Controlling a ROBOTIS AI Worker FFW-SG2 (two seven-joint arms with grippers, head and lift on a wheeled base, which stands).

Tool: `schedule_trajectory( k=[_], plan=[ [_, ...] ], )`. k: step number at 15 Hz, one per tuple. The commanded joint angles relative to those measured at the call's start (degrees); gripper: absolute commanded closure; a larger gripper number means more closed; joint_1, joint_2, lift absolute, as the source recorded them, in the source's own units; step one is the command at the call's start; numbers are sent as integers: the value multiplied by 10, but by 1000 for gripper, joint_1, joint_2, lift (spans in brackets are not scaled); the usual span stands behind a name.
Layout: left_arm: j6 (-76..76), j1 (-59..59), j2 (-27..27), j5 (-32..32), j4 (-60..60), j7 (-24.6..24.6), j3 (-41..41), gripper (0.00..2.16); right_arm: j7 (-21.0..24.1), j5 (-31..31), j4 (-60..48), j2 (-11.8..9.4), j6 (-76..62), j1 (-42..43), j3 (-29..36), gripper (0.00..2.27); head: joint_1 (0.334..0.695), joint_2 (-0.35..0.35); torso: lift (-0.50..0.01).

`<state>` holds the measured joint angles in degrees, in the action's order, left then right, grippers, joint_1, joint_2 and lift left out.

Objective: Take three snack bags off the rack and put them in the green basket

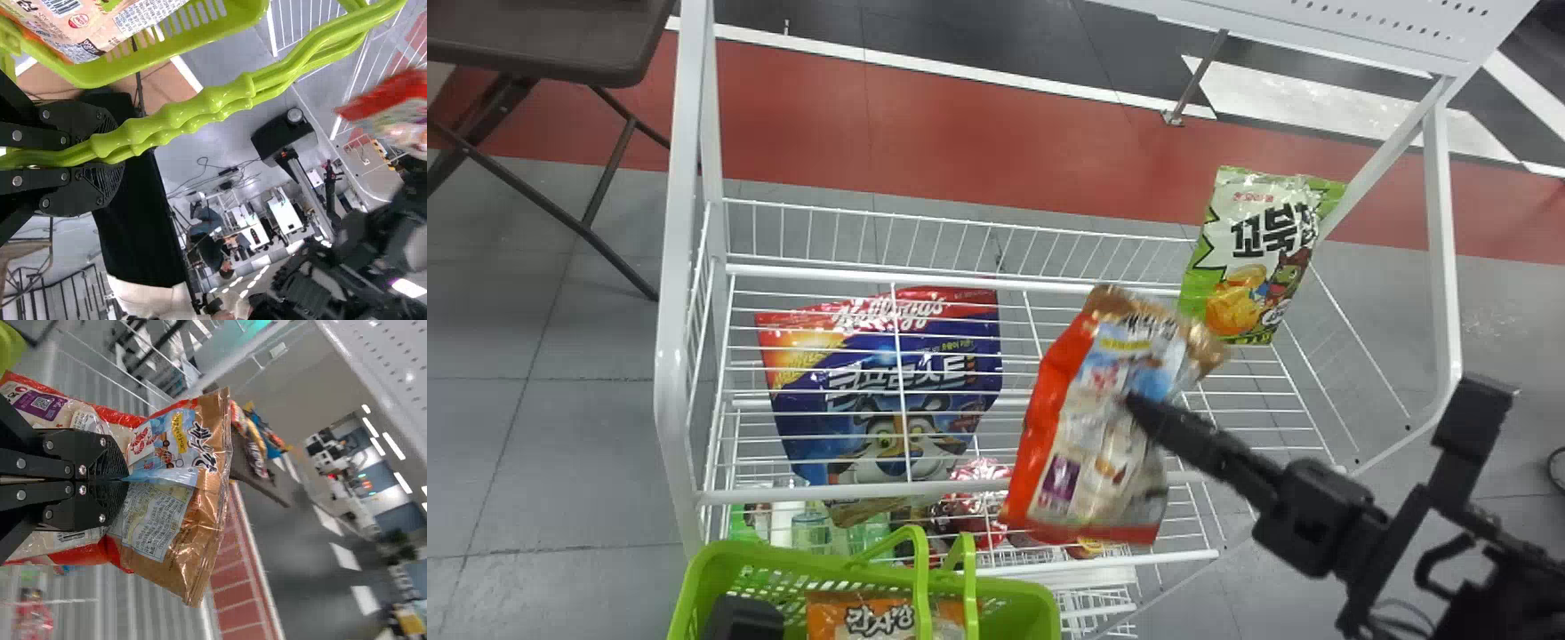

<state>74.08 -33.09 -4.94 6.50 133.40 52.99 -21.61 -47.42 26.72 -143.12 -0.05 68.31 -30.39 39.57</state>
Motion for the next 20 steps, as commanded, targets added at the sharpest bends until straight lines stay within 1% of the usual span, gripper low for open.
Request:
schedule_trajectory(
  k=[1,2,4,5,6,7,9,11,14,16,17,18,19,20],
  plan=[
    [-1,-1,0,0,2,-2,-2,1467,-22,2,-4,-2,111,-11,0,2240,695,-350,-26],
    [-1,-1,0,0,2,-2,-2,1467,-27,1,-2,-6,139,-20,-5,2240,695,-350,-26],
    [-3,-1,0,2,2,-1,1,1467,-31,0,20,-20,164,-42,-23,2240,695,-350,-26],
    [-8,-1,0,4,2,-1,2,1467,-37,-3,43,-30,164,-45,-38,2240,695,-350,-26],
    [-10,-2,0,4,2,-1,3,1467,-38,-10,63,-41,164,-47,-53,2240,695,-350,-26],
    [-12,-2,1,4,1,-1,3,1467,-38,-19,72,-43,164,-48,-64,2240,695,-350,-26],
    [-19,-2,1,4,-1,0,3,1467,-39,-43,92,-60,164,-51,-98,2240,695,-350,-26],
    [-21,-1,1,4,-2,-1,3,1467,-38,-65,119,-72,159,-51,-132,2240,695,-350,-26],
    [-22,0,1,5,-2,0,3,1467,-33,-108,152,-79,132,-51,-195,2240,695,-350,-26],
    [-21,0,1,6,-2,1,3,1467,-8,-134,178,-88,81,-51,-231,2240,695,-350,-26],
    [-21,0,1,7,-2,2,3,1467,-1,-145,181,-89,67,-51,-242,2240,695,-350,-26],
    [-21,0,1,7,-2,1,3,1467,-4,-147,180,-91,67,-51,-250,2240,695,-350,-26],
    [-21,2,1,7,-2,1,3,1467,-21,-148,176,-93,53,-53,-255,2240,695,-350,-26],
    [-21,2,1,7,-2,1,3,1467,-3,-163,168,-92,48,-56,-265,2240,695,-350,-26]
  ],
)
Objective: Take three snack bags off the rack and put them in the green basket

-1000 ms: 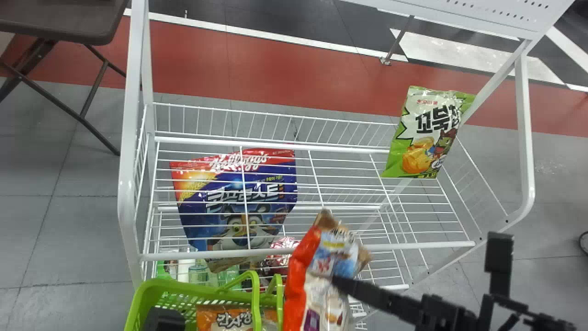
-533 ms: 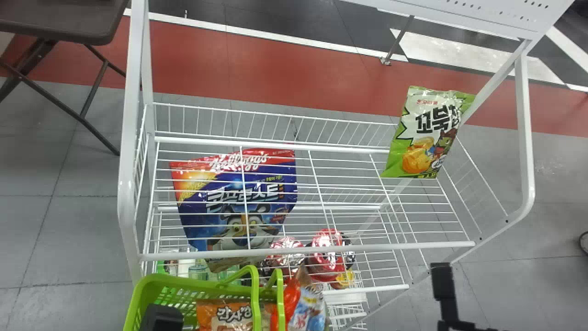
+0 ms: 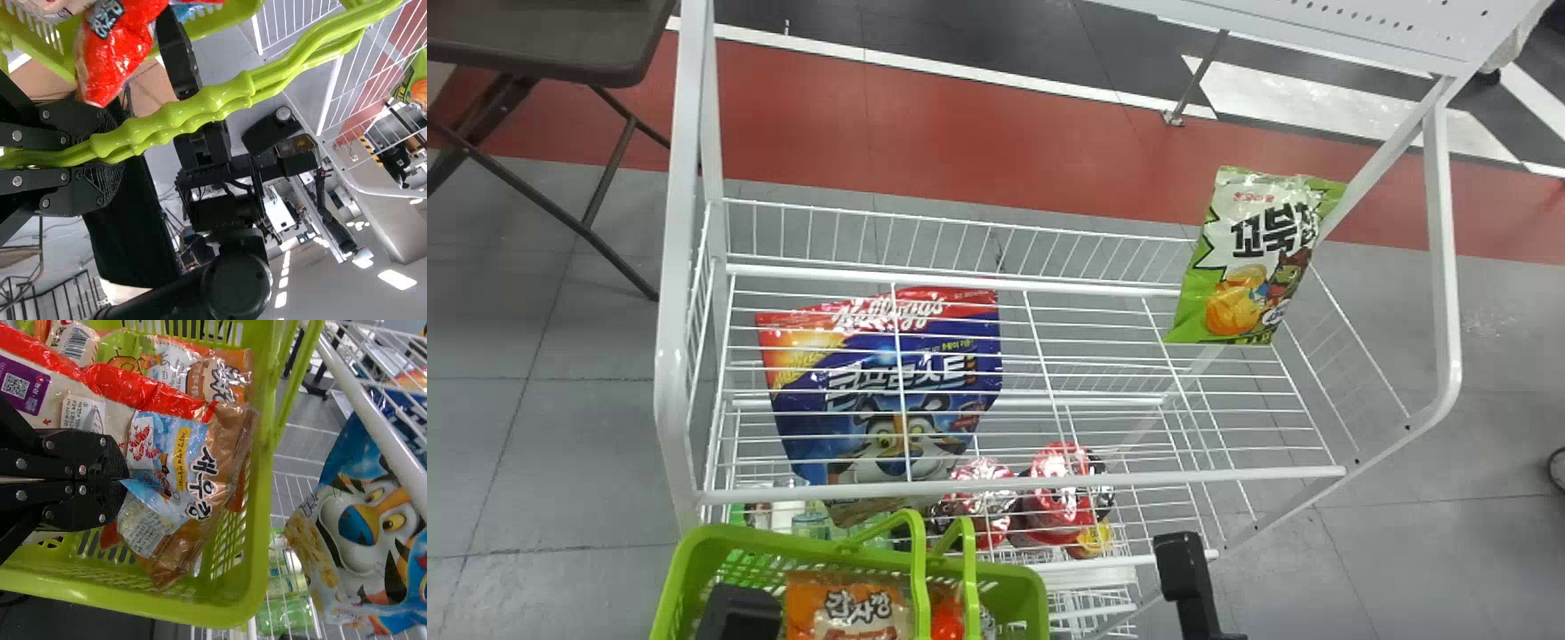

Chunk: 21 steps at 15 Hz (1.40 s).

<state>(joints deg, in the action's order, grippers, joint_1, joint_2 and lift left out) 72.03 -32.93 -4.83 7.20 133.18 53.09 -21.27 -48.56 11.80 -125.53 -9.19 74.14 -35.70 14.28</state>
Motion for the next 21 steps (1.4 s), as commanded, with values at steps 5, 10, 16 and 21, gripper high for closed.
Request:
schedule_trajectory(
  k=[5,10,16,21],
  plan=[
    [0,1,0,3,-2,-1,4,1467,13,60,-24,13,-2,-4,80,-1,695,-350,-26],
    [0,3,3,1,-4,-3,2,1467,-31,101,-82,57,-90,-15,134,63,695,-350,-26],
    [-7,2,6,-2,-9,-3,1,1467,139,103,-177,92,-380,-89,56,113,695,-350,-26],
    [-21,-2,3,-2,-13,0,0,1467,312,16,-163,92,-728,-138,-58,110,695,-350,-26]
  ],
)
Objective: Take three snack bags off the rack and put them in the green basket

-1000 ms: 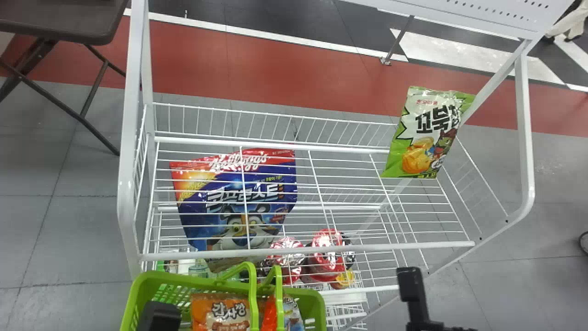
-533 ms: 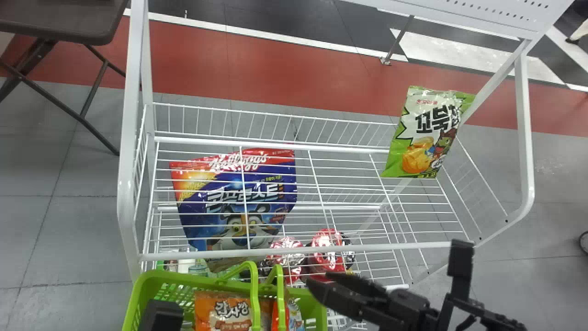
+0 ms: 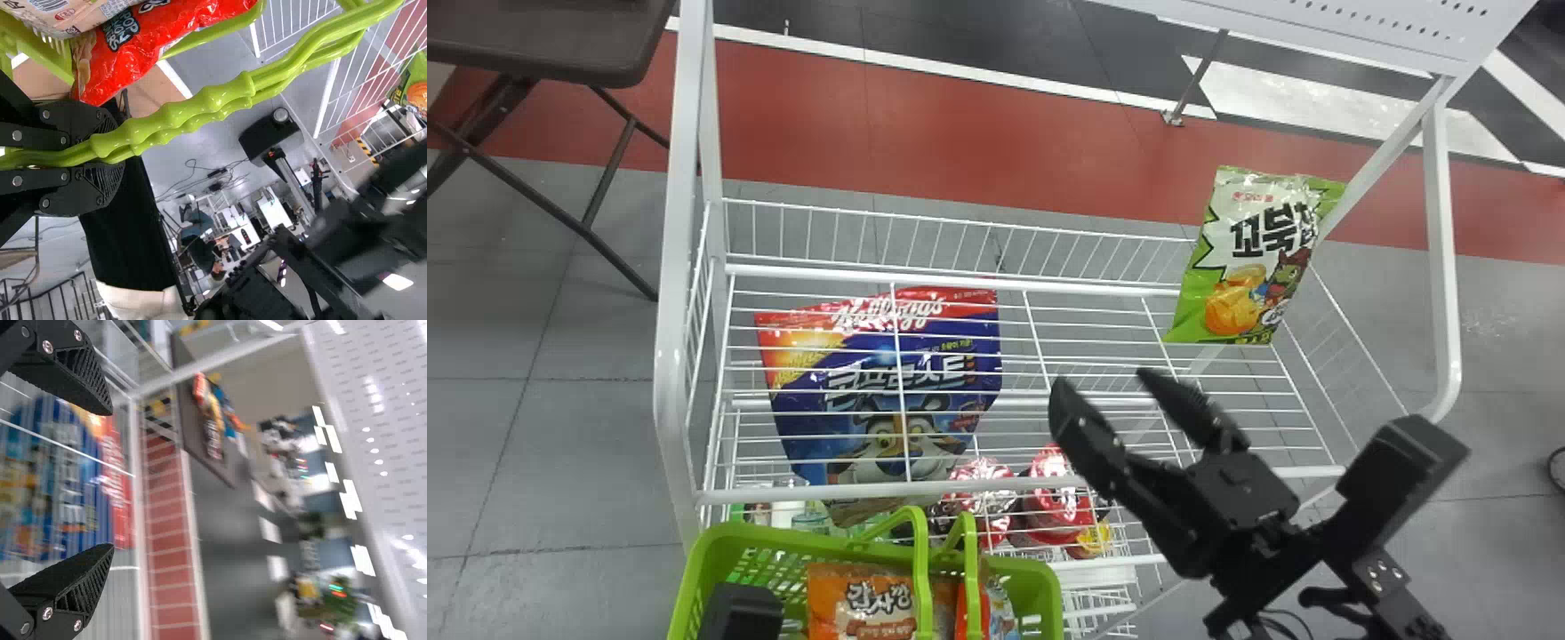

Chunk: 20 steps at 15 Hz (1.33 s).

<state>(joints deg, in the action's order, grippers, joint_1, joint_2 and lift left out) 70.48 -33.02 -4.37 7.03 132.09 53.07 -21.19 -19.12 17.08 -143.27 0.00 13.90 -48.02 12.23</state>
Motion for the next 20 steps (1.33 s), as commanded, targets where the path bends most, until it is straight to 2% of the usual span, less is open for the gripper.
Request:
schedule_trajectory(
  k=[1,20],
  plan=[
    [-7,-2,-3,-1,-2,-1,-2,1467,43,-48,21,1,-159,-22,-53,100,695,-350,-26],
    [-13,-5,-9,1,-3,5,2,1467,49,-18,44,1,-160,-30,-52,110,695,-350,-26]
  ],
)
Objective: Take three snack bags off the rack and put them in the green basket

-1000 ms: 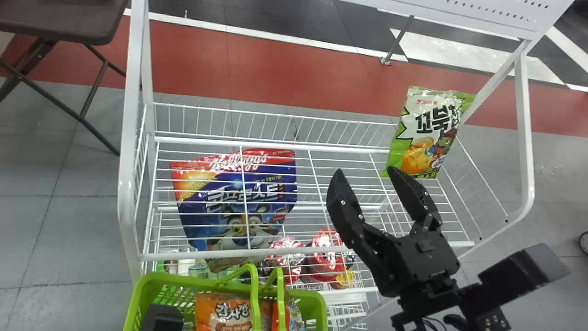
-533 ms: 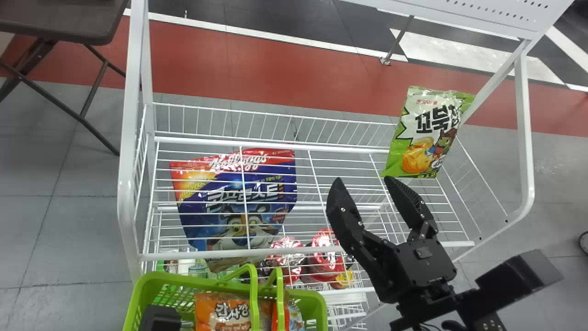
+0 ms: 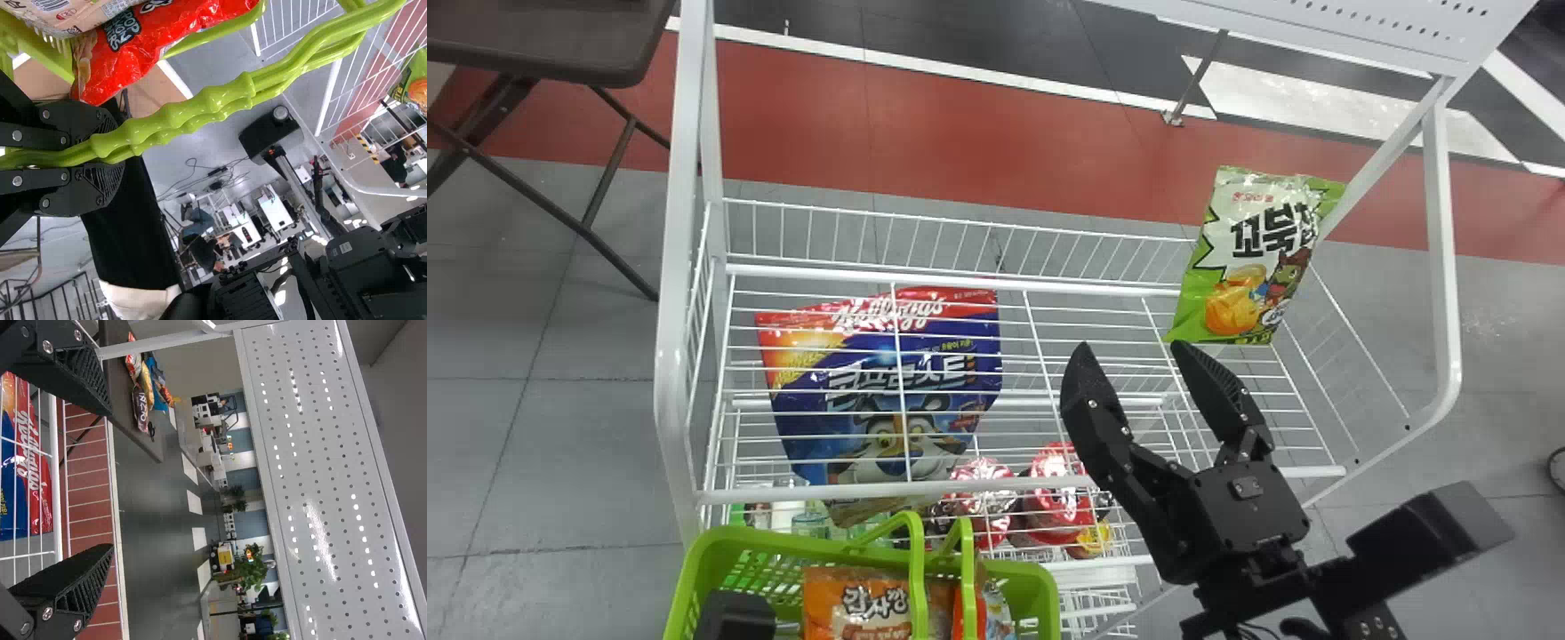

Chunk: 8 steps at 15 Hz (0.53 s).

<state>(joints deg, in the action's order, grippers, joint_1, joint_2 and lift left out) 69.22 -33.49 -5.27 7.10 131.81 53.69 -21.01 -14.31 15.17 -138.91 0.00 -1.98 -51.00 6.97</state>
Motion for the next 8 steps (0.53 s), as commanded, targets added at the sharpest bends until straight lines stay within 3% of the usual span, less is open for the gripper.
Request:
schedule_trajectory(
  k=[1,8],
  plan=[
    [0,0,0,0,0,-1,0,1467,0,1,0,1,-2,1,1,110,695,-350,-26],
    [2,1,0,1,0,-1,1,1467,-4,8,2,1,-2,3,5,107,695,-350,-26]
  ],
)
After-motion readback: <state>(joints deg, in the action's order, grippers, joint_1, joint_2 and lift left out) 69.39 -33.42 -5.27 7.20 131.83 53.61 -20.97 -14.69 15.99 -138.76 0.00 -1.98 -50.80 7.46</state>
